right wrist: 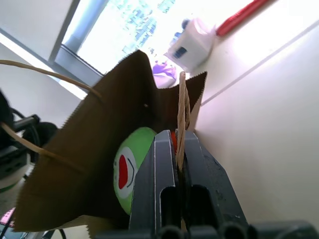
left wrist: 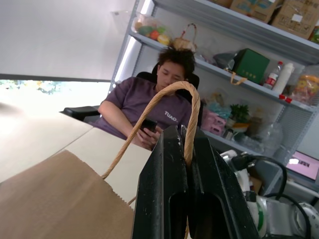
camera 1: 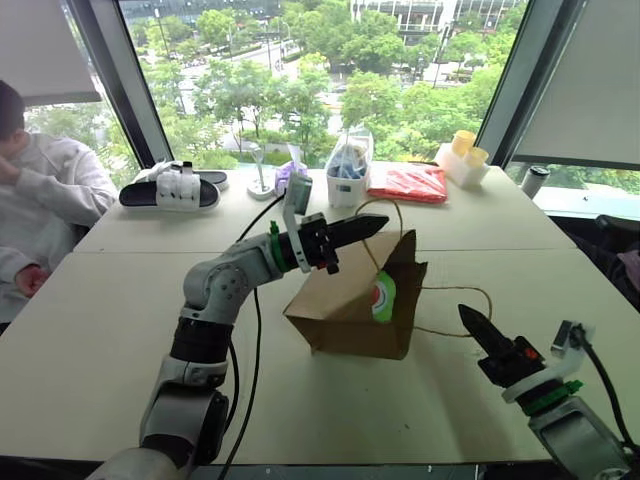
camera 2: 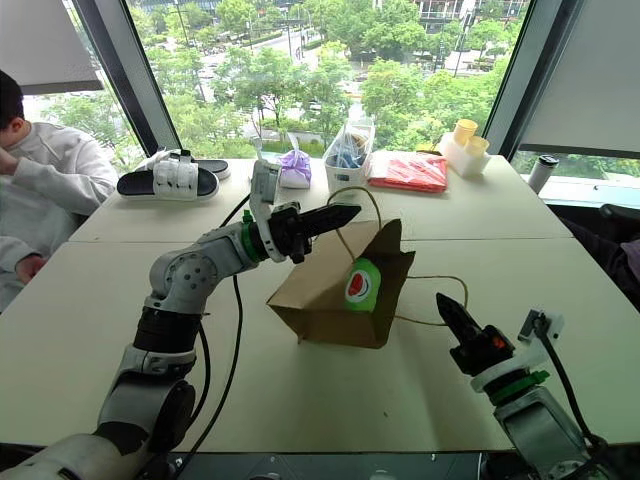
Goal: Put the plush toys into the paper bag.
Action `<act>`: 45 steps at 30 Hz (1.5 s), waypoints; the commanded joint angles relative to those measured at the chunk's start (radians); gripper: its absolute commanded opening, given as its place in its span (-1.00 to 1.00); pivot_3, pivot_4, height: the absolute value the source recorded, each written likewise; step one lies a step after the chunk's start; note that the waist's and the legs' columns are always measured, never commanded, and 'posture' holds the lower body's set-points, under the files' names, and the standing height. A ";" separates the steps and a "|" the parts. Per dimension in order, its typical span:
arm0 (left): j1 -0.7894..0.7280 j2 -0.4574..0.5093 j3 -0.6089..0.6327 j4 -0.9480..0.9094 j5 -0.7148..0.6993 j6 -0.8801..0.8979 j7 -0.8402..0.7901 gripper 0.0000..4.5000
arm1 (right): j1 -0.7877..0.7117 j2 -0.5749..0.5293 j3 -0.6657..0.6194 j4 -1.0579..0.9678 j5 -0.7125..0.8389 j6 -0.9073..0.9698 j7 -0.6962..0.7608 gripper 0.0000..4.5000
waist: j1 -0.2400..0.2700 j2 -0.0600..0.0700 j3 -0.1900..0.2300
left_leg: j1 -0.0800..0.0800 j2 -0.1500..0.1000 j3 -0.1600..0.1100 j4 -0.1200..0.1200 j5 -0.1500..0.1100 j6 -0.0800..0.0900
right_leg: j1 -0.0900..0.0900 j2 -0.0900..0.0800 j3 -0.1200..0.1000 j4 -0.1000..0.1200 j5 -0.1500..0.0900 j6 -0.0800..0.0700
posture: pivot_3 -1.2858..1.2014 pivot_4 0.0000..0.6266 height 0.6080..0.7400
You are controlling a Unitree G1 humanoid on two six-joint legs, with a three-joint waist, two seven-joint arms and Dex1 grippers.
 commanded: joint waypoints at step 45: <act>0.522 0.375 0.009 -0.433 -0.017 0.088 0.013 1.00 | -0.034 -0.365 0.335 -0.048 -0.100 -0.007 0.207 -0.53 | 0.034 -0.004 0.000 | 0.000 0.009 0.008 0.002 -0.002 0.004 | 0.000 0.003 0.004 -0.003 -0.001 -0.007 | 0.03 -0.52 1.00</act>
